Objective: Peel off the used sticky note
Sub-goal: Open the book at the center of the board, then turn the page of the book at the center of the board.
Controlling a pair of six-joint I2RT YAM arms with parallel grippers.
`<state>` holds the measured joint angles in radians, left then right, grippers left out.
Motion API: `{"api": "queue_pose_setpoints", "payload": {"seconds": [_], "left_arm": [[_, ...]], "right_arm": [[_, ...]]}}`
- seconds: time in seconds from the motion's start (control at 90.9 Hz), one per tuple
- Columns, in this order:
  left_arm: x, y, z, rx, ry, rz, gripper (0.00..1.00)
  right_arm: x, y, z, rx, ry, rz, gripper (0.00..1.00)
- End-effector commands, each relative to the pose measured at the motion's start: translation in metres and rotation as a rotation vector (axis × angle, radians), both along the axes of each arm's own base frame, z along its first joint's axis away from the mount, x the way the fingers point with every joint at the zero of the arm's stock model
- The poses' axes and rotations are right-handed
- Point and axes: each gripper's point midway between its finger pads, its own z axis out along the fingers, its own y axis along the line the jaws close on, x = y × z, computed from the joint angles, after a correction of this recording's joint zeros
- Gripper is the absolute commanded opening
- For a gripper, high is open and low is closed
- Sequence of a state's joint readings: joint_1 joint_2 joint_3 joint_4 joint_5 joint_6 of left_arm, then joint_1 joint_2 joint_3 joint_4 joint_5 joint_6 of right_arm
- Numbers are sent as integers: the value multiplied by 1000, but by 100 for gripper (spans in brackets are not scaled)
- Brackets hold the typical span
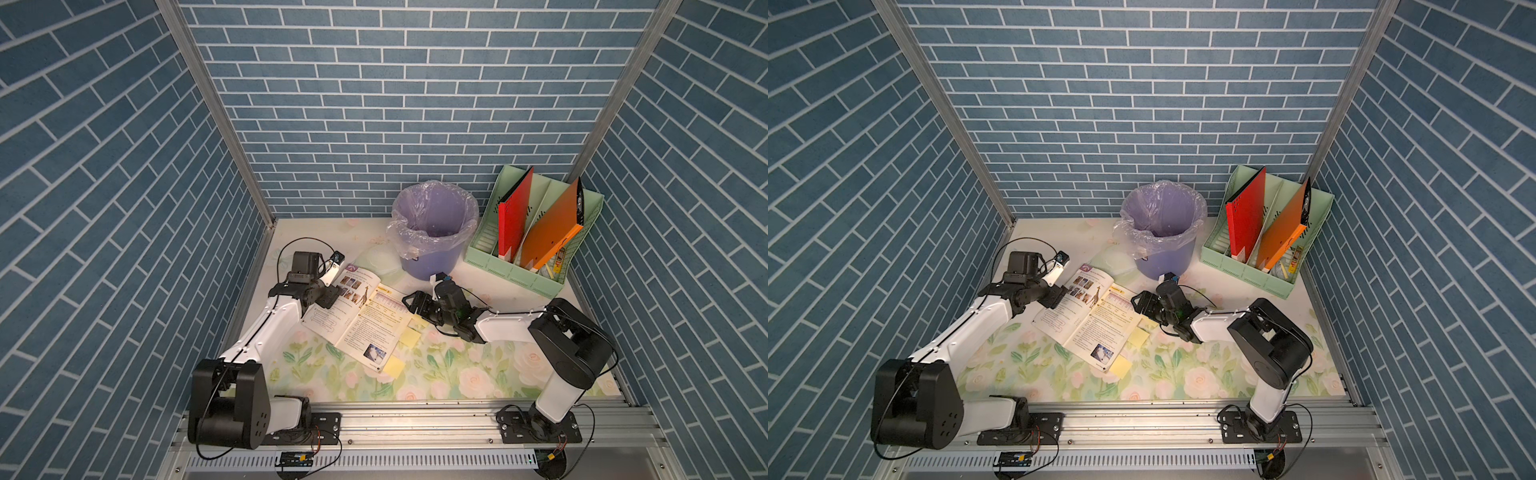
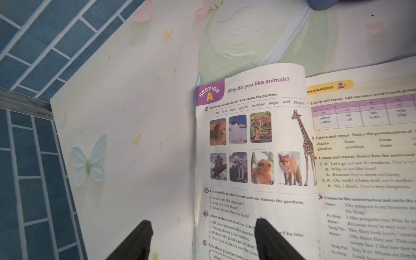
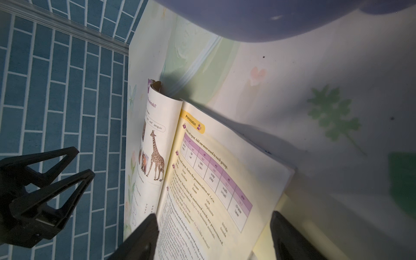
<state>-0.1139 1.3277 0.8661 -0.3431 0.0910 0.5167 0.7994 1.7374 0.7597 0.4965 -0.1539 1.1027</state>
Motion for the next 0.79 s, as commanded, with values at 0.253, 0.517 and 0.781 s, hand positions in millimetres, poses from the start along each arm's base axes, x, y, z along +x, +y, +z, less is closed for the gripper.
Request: {"api": "queue_pose_setpoints", "payload": {"seconds": [0.253, 0.517, 0.781], "left_arm": [[-14, 7, -65, 86, 117, 28, 71], [-12, 7, -67, 95, 111, 28, 70], [-14, 8, -71, 104, 113, 31, 70]], "right_arm": [[-5, -15, -13, -3, 25, -25, 79], [1, 2, -2, 64, 5, 5, 77], [3, 11, 4, 89, -3, 27, 76]]}}
